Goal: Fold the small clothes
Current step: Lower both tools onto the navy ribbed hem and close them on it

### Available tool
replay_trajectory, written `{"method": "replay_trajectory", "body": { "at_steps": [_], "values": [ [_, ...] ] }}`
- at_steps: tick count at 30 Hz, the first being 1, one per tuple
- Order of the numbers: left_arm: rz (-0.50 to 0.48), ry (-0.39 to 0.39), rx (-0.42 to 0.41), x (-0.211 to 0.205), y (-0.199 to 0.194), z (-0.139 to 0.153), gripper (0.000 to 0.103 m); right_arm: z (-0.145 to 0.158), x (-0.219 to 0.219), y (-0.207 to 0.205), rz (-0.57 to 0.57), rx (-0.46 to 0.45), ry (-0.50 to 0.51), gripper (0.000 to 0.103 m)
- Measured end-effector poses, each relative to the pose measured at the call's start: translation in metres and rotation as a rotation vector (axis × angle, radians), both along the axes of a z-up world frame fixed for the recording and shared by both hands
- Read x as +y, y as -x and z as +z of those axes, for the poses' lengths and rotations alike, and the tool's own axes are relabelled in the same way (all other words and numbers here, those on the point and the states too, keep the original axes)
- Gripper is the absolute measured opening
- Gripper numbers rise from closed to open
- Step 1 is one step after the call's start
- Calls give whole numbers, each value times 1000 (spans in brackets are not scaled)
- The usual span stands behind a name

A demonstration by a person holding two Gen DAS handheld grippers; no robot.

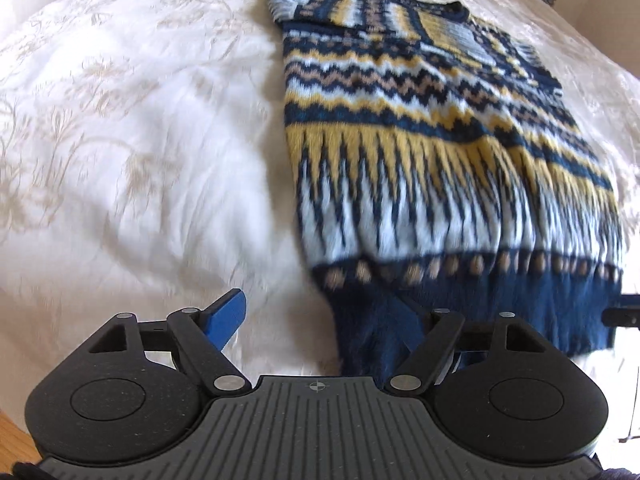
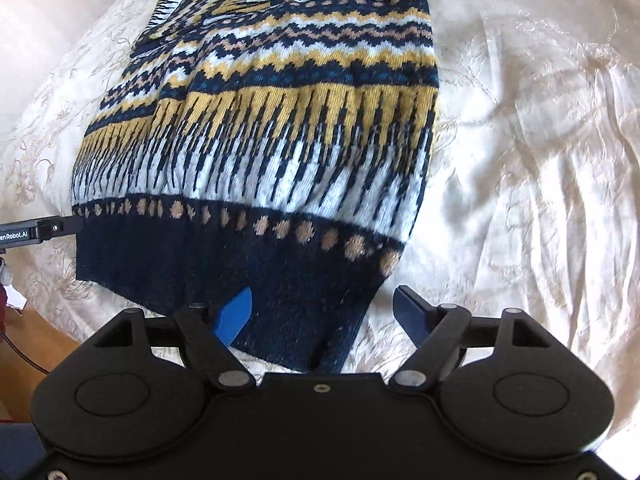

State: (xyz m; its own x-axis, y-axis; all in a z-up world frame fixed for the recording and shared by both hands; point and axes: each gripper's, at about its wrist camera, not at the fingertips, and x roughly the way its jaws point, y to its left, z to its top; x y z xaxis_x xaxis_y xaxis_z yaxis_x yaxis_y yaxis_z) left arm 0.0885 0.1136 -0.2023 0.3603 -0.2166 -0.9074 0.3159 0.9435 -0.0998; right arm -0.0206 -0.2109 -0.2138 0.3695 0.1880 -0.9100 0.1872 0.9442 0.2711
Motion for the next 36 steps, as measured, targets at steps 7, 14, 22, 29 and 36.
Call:
{"method": "replay_trajectory", "body": {
  "at_steps": [7, 14, 22, 29, 36],
  "values": [
    [-29, 13, -1, 0, 8, -8, 76, 1, 13, 16, -27, -18, 4, 79],
    [-97, 13, -11, -22, 1, -13, 76, 0, 12, 20, -47, -27, 7, 79],
    [-124, 28, 10, -30, -3, -19, 67, -6, 3, 16, -77, -35, -36, 78],
    [-106, 100, 37, -20, -3, -13, 15, -19, -4, 7, -84, -2, -155, 20],
    [-67, 193, -9, -3, 4, 26, 7, 11, -13, 11, -56, -76, -230, 13]
  ]
}}
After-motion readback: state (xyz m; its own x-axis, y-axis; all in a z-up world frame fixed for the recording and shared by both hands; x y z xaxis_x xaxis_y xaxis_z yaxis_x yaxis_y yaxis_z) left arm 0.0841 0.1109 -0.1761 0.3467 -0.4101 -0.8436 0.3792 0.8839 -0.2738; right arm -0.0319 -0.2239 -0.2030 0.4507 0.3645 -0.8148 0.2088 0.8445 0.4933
